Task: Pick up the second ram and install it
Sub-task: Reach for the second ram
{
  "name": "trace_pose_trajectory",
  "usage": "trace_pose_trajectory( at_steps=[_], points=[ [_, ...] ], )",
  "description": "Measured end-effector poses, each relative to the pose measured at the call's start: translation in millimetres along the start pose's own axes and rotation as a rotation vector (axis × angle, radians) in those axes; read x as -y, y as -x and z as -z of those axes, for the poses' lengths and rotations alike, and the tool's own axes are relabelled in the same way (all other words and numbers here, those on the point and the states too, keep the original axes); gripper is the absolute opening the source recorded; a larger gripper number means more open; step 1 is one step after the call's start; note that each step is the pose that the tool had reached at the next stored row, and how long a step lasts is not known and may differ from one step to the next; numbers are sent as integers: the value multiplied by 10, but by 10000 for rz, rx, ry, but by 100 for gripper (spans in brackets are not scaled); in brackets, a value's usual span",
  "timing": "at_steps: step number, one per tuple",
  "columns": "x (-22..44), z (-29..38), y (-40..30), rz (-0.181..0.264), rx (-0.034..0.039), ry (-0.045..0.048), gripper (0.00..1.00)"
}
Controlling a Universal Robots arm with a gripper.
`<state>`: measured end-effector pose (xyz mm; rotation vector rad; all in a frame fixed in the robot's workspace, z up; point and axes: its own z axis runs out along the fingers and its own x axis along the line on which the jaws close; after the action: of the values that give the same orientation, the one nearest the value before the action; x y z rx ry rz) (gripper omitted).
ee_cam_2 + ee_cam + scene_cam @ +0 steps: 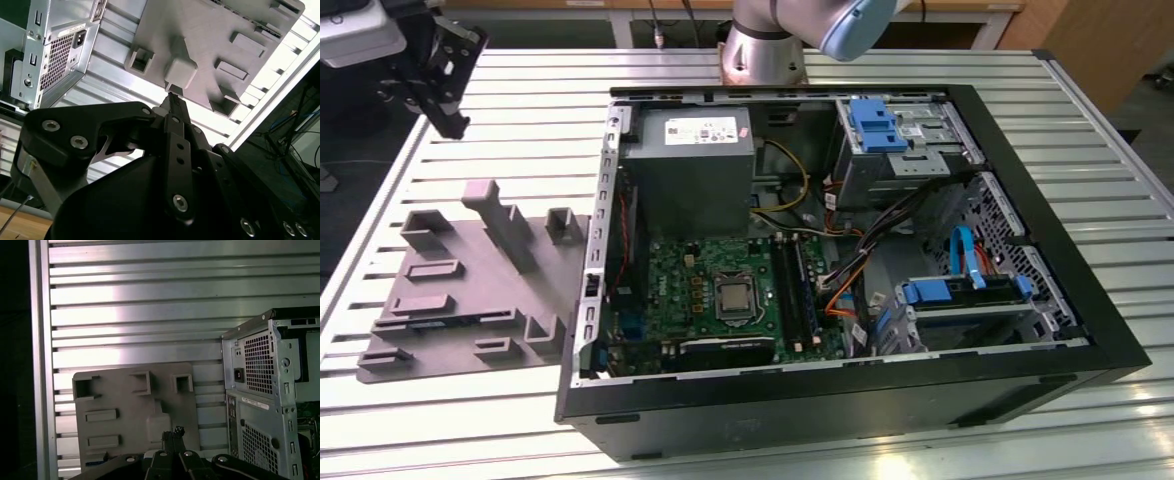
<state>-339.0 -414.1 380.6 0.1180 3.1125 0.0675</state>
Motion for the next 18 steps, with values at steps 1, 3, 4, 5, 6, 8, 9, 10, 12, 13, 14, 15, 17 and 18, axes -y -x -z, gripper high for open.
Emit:
trace_pose_trajectory(
  at_steps=[1, 3, 4, 5, 6, 8, 9, 10, 12, 13, 14, 15, 17, 18],
  points=[
    [1, -2, -3, 0, 1, 1, 11],
    [4, -5, -10, 0, 1, 2, 11],
    [5, -6, -12, 1, 0, 1, 11],
    [8, -7, -16, 0, -1, 1, 11],
    [11, -9, -20, 0, 1, 1, 11],
    [20, -13, -25, -1, 1, 1, 11],
    [25, -14, -28, -1, 0, 1, 11],
    [30, -16, -31, -1, 1, 1, 11],
    [37, -20, -36, 0, 1, 1, 11],
    [39, -23, -39, 0, 1, 2, 11],
    [41, -24, -41, 0, 2, 2, 11],
    [42, -25, -42, 0, 1, 2, 11],
    [45, -27, -46, 1, 1, 1, 11],
    [46, -29, -49, 1, 1, 1, 11]
  ],
)
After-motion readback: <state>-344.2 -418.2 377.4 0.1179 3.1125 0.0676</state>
